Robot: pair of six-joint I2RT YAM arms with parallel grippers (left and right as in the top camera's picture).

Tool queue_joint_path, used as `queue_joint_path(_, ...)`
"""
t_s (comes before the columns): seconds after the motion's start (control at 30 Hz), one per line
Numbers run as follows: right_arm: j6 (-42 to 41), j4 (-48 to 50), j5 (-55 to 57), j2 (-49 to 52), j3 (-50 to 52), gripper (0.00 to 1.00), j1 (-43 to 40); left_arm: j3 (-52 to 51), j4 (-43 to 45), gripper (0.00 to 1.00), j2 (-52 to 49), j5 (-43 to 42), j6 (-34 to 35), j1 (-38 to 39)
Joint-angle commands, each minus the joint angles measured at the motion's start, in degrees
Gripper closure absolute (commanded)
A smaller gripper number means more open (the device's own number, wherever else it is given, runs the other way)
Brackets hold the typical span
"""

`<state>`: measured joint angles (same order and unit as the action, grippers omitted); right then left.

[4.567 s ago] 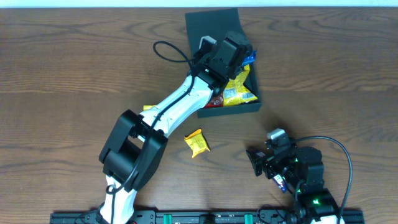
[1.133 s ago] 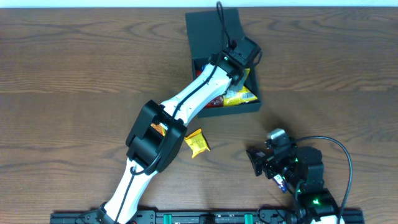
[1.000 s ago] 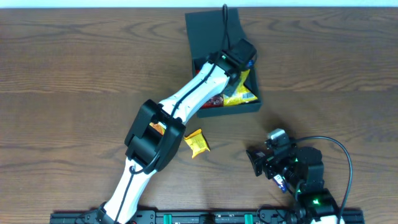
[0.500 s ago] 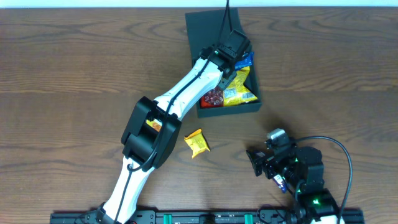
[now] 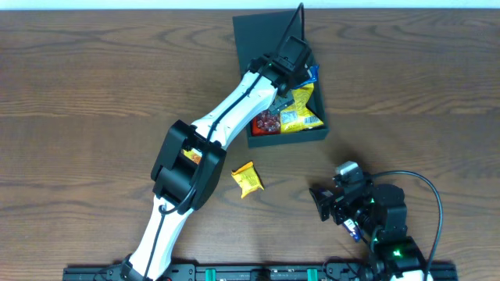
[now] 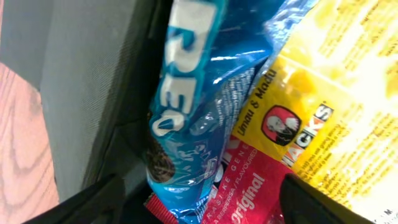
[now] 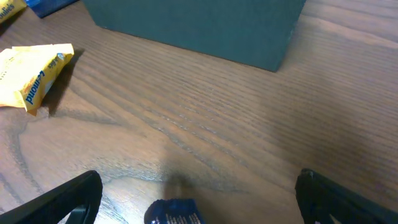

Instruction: Pack container

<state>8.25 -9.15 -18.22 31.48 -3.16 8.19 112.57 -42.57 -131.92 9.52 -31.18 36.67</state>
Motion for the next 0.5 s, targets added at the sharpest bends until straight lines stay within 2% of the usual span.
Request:
queue_joint_path(0.0,0.6,0.0,0.0,-0.1,0.2,0.01,-0.4,0.0,0.2,0.24,-1.2,-2.1,-3.6,-0.7)
queue_joint_path(0.13,0.6,0.0,0.0,-0.1,0.2,0.01,-0.4,0.0,1.0,0.21,-1.5,-3.1,-3.6,-1.1)
queue_joint_path(0.3,0.6,0.0,0.0,-0.1,0.2,0.01,-0.4,0.0,2.3,0.26,-1.9,-3.8,-3.6,-1.5)
queue_joint_path(0.47,0.6,0.0,0.0,-0.1,0.2,0.01,-0.4,-0.1,2.3,0.26,-2.1,-4.6,-3.6,-1.9)
